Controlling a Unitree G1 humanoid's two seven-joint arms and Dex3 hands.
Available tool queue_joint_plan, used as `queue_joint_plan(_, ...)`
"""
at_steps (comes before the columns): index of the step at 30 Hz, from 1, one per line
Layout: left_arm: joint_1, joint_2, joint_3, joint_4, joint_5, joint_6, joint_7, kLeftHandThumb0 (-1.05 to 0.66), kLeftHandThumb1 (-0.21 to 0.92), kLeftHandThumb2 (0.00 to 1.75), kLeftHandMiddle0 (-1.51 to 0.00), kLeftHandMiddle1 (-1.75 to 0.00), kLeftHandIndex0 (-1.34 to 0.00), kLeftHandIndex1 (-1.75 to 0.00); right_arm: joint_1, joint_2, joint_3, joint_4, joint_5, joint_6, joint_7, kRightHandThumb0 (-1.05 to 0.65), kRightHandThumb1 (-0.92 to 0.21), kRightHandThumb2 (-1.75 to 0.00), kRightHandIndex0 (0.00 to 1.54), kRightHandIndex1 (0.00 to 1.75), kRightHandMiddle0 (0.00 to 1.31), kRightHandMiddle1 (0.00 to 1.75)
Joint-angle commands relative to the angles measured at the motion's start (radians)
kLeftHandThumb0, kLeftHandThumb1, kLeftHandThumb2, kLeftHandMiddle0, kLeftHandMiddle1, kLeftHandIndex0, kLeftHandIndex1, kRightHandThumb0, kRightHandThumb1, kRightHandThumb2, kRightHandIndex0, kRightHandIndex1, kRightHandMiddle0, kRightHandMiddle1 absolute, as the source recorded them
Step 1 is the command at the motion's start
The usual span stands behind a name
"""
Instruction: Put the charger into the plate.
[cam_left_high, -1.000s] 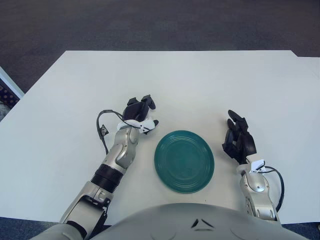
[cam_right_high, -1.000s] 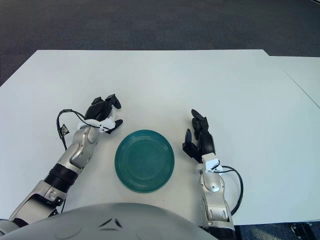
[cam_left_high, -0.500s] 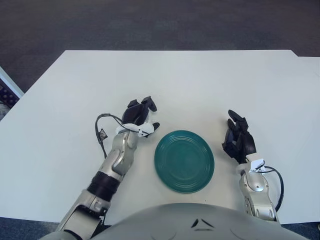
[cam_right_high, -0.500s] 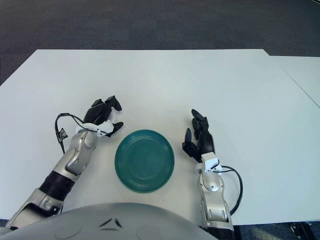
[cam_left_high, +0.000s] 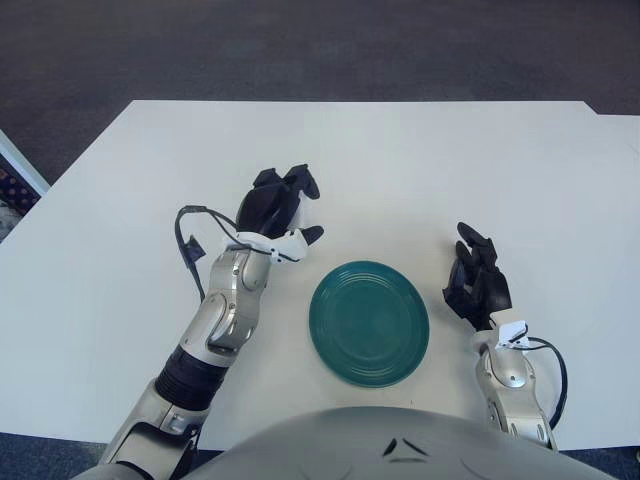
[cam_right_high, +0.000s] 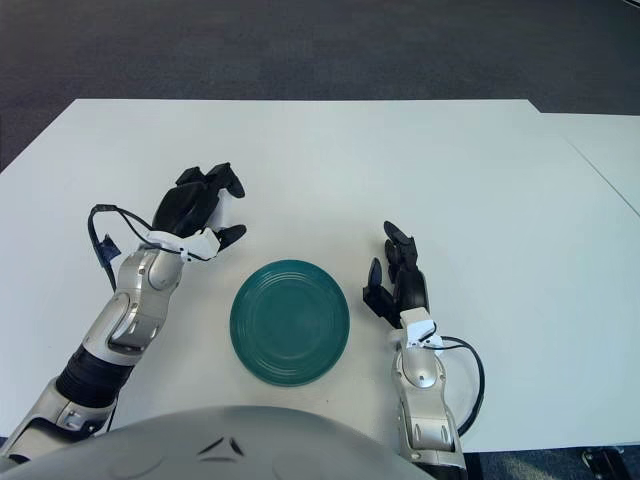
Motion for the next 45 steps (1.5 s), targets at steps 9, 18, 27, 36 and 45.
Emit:
queue_joint_plan(9, 0.074, 0.015, -0.021, -0.114, 0.017, -0.089, -0.032, -0.44, 0.4, 1.21, -1.08, -1.75, -0.54, -1.75, 0.028, 0.025, 0.023, -0.016, -0.005, 0.064, -0.008, -0.7, -0.92, -0.89, 0.27, 0.0, 0.0, 0.6)
queue_joint_plan(18, 0.133, -0.01, -0.066, -0.149, 0.002, -0.132, -0.049, -0.44, 0.4, 1.21, -1.08, -1.75, -0.54, -1.75, 0.026, 0.033, 0.028, 0.001, 0.003, 0.064, -0.009, -0.7, -0.92, -0.88, 0.25, 0.0, 0.0, 0.59)
queue_joint_plan(27, 0.238, -0.005, -0.16, -0.196, -0.02, -0.193, -0.093, -0.45, 0.39, 1.22, -1.09, -1.75, -0.55, -1.75, 0.026, 0.033, 0.042, 0.026, -0.017, 0.035, -0.018, -0.73, -0.92, -0.88, 0.24, 0.0, 0.0, 0.59)
queue_joint_plan(36, 0.286, 0.013, -0.207, -0.186, -0.067, -0.245, -0.173, -0.45, 0.38, 1.23, -1.1, -1.75, -0.55, -1.75, 0.024, 0.018, 0.055, 0.064, -0.064, -0.004, -0.04, -0.74, -0.92, -0.94, 0.23, 0.0, 0.0, 0.56)
queue_joint_plan(45, 0.36, 0.01, -0.303, -0.162, -0.044, -0.269, -0.185, -0.45, 0.39, 1.22, -1.09, -1.75, -0.55, -1.75, 0.004, 0.008, 0.042, 0.121, -0.067, -0.034, -0.037, -0.71, -0.92, -0.94, 0.21, 0.0, 0.0, 0.57)
